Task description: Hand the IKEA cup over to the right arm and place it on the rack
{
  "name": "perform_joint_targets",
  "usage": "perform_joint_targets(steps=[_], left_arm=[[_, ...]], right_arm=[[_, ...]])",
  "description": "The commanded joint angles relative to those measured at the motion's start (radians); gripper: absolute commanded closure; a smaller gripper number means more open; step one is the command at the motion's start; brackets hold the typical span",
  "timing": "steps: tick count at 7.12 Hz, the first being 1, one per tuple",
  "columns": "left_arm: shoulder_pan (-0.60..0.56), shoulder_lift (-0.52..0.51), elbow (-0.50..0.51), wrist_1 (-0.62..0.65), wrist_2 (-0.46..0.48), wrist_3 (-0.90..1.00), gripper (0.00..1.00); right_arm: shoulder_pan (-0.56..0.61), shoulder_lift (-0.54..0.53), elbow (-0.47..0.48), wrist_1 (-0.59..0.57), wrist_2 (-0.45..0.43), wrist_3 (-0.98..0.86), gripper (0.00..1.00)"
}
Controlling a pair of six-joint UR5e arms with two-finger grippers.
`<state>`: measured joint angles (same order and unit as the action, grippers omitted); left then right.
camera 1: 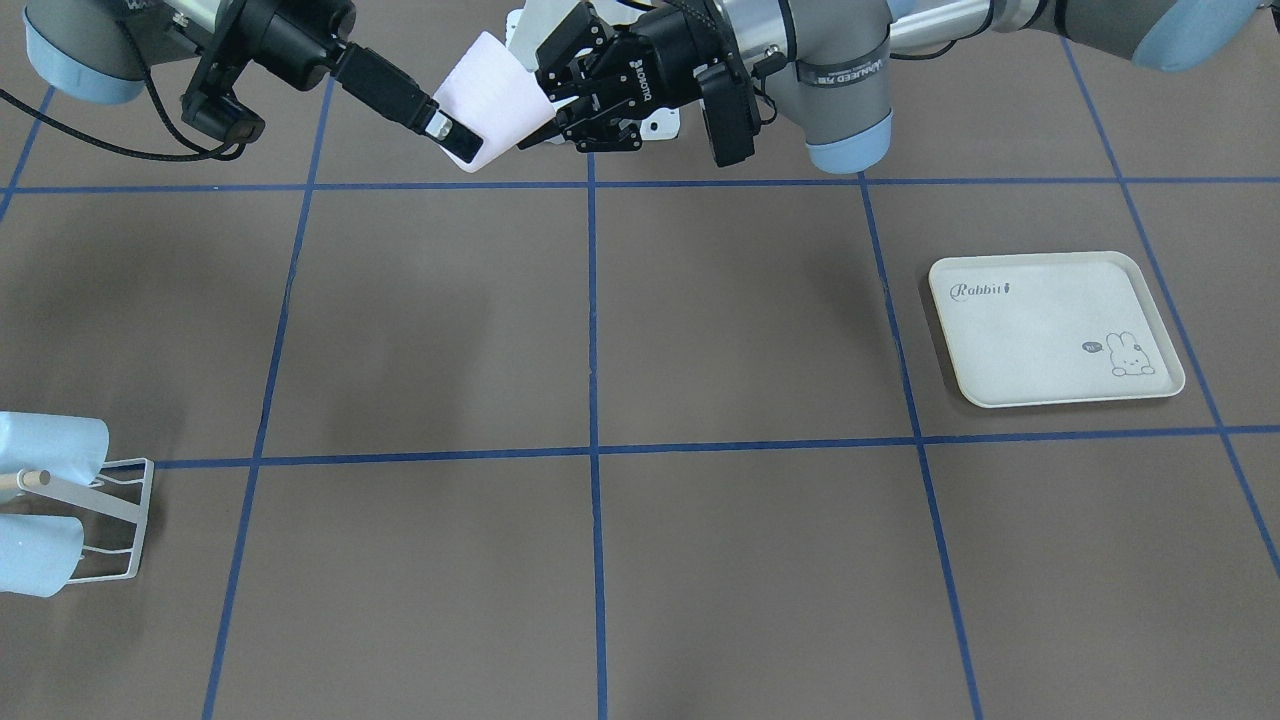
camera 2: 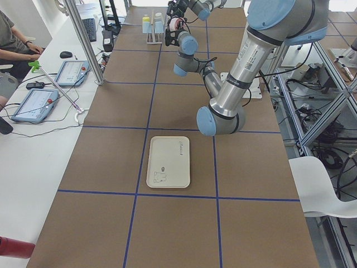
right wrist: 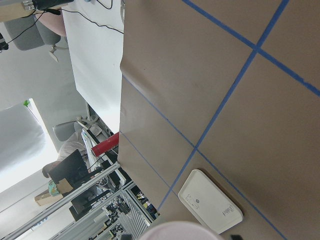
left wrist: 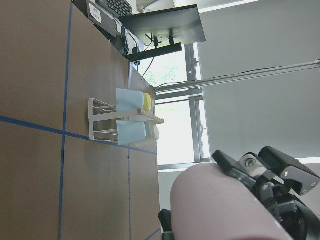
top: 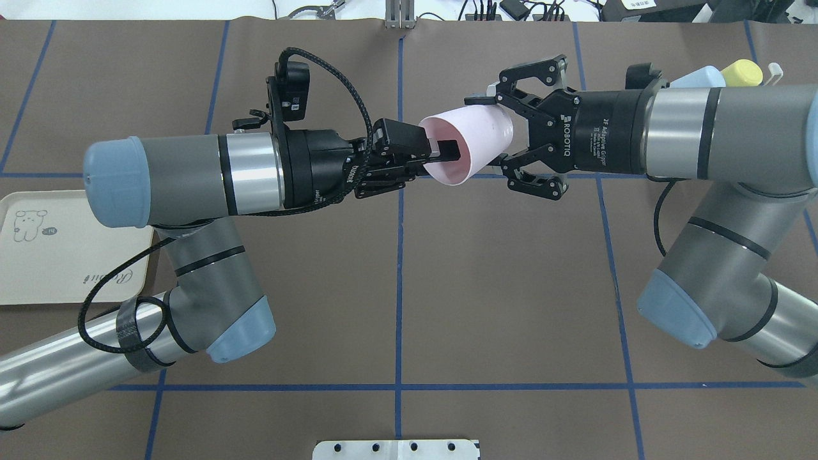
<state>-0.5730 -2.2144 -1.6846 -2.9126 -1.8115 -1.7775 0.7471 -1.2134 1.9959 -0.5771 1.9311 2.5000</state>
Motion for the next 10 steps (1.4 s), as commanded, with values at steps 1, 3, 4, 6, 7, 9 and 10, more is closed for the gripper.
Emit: perform_joint_targets(steps=[1, 3, 4, 6, 7, 9, 10], left_arm=[[-0.013, 0.007, -0.003, 0.007, 0.003, 0.006, 0.0], [-0.056, 0.027, 0.006, 0.038, -0.003, 0.018, 0.0], [-0.097, 0.025, 0.006, 0.14, -0.008, 0.045, 0.0], [-0.196, 0.027, 0.005, 0.362, -0.051, 0.319, 0.0], [-0.29, 0.03, 0.005, 0.51, -0.128, 0.48, 0.0], [-0.436, 0.071, -0.039, 0.816, -0.239, 0.871, 0.0], [-0.464, 0.125, -0.084, 0.858, -0.239, 0.967, 0.0]], right_arm=[[0.049, -0.024, -0.006, -0.013, 0.006, -0.022, 1.0], [0.188, -0.134, -0.046, -0.08, 0.044, -0.392, 1.0], [0.263, -0.132, -0.083, -0.196, 0.043, -0.61, 1.0], [0.358, -0.127, -0.117, -0.392, -0.013, -1.027, 1.0], [0.4, -0.118, -0.164, -0.441, -0.087, -1.213, 1.0], [0.439, 0.007, -0.382, -0.483, -0.255, -1.39, 1.0], [0.449, 0.021, -0.449, -0.475, -0.336, -1.496, 1.0]])
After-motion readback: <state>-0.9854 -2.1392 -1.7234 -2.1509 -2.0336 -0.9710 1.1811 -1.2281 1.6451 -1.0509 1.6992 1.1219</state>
